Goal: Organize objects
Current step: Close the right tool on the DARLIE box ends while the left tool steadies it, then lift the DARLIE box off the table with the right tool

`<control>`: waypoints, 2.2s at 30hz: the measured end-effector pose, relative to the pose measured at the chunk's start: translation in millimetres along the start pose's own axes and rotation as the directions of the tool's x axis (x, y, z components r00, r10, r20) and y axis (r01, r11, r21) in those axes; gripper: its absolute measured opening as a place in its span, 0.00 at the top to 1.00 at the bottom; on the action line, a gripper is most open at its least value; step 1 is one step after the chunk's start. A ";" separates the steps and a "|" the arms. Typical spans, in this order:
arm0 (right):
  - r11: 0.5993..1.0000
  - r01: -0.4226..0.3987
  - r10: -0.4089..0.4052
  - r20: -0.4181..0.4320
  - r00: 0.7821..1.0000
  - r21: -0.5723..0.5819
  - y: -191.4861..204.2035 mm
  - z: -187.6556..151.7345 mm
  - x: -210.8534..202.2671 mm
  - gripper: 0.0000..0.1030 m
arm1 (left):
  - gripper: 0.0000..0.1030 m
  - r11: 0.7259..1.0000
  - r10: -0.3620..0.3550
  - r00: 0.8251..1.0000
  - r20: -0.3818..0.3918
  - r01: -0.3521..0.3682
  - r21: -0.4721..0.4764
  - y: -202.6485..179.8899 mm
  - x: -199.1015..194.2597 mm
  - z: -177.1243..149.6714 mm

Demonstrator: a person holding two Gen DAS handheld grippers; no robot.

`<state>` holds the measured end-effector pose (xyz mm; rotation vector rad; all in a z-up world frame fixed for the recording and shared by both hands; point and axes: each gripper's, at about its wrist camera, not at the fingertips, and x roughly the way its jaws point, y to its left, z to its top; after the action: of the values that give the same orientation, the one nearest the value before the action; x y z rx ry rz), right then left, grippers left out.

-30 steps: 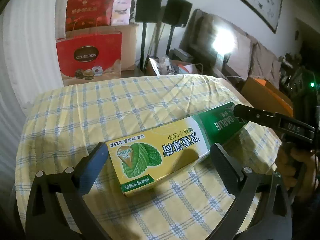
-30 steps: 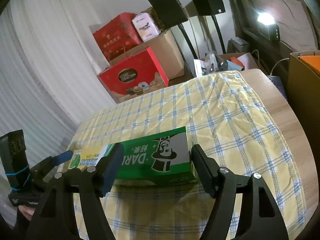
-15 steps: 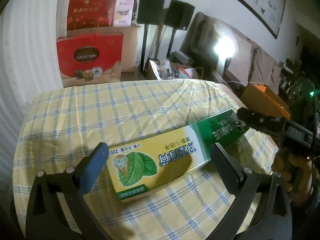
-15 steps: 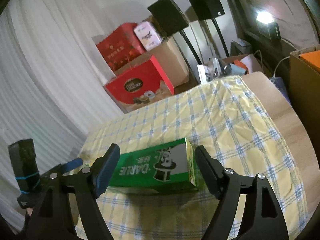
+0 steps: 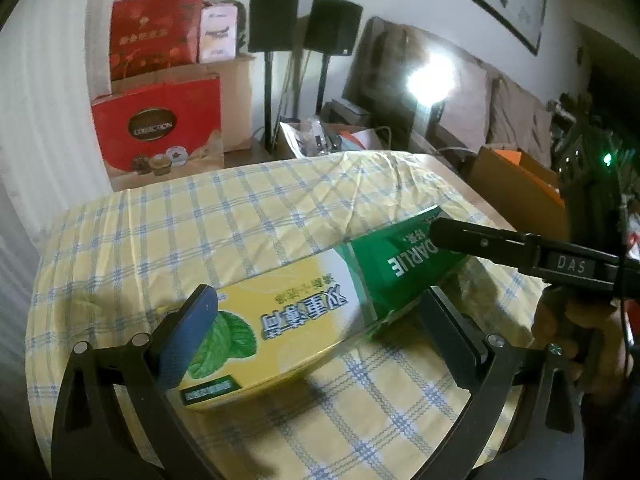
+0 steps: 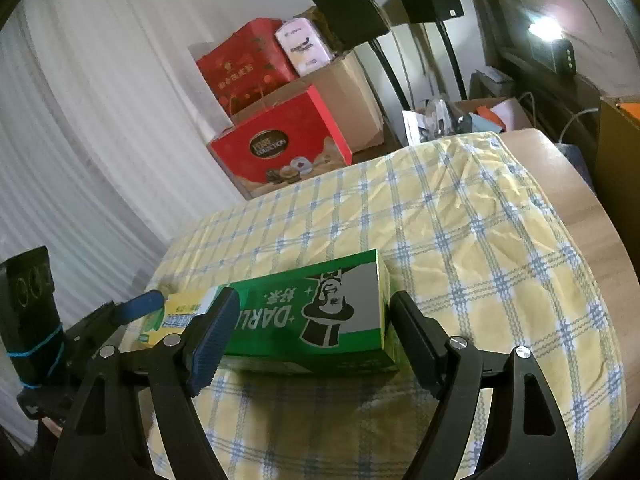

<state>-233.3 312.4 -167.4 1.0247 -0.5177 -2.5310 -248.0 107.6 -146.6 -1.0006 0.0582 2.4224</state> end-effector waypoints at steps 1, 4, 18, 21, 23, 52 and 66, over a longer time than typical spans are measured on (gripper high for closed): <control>1.000 0.000 0.000 0.001 1.000 0.006 -2.4 0.6 -0.7 0.23 | 0.02 1.000 0.006 1.000 0.011 -0.006 -0.006 3.0 -3.6 0.2; 0.999 -0.007 0.007 0.009 1.000 0.032 -8.1 2.0 -3.4 0.23 | 0.02 0.998 0.037 0.998 0.047 -0.035 -0.046 21.8 -11.7 2.7; 1.000 -0.016 0.016 -0.018 1.000 -0.001 0.9 -0.2 2.6 0.21 | 0.01 0.996 0.046 0.998 -0.033 -0.049 -0.071 34.5 7.4 -9.8; 0.999 -0.030 0.030 -0.016 0.999 0.013 -1.5 -0.1 3.1 0.21 | 0.01 0.993 0.013 1.000 -0.021 -0.015 -0.117 41.0 5.8 -7.1; 0.999 -0.043 0.043 -0.014 0.999 0.027 -4.2 0.0 3.0 0.21 | 0.01 0.989 0.004 1.000 -0.021 -0.007 -0.145 45.8 7.4 -4.4; 0.998 0.056 -0.058 -0.085 0.995 -0.016 8.4 -5.0 23.7 0.10 | 0.00 0.965 -0.017 0.998 -0.067 -0.001 -0.261 51.2 22.2 -12.7; 0.998 0.053 -0.055 -0.099 0.994 -0.021 9.9 -6.2 25.8 0.06 | 0.00 0.935 -0.065 0.995 -0.074 0.035 -0.352 62.4 27.2 -18.5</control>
<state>-244.4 290.8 -182.1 1.1668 -0.4431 -2.5107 -281.8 61.4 -187.7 -1.2427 -0.3795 2.3907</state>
